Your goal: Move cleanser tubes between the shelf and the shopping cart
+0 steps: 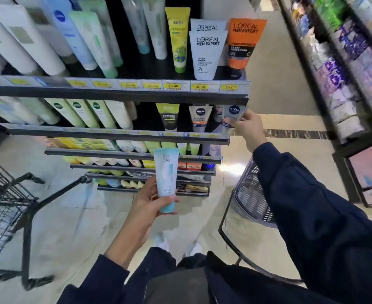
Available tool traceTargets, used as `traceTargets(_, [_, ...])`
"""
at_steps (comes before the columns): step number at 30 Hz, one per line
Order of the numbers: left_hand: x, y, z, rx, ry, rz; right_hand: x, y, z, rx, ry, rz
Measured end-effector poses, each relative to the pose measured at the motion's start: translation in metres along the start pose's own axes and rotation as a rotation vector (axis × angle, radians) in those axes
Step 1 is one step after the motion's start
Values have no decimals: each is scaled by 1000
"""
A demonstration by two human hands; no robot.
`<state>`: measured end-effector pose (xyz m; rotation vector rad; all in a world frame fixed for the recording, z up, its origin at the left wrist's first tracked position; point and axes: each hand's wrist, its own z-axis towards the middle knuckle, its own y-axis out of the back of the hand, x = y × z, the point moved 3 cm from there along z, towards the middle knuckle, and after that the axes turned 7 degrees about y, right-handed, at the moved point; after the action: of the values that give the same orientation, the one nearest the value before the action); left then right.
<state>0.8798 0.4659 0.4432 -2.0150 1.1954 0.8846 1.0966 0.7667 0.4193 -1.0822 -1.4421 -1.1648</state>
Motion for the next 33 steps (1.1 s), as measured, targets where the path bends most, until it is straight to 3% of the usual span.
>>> traceTargets(21, [9, 11, -1, -79, 23, 57, -39, -7, 35, 137, 29, -185])
traceTargets(33, [3, 5, 0, -82, 19, 91, -45, -12, 37, 124, 63, -210])
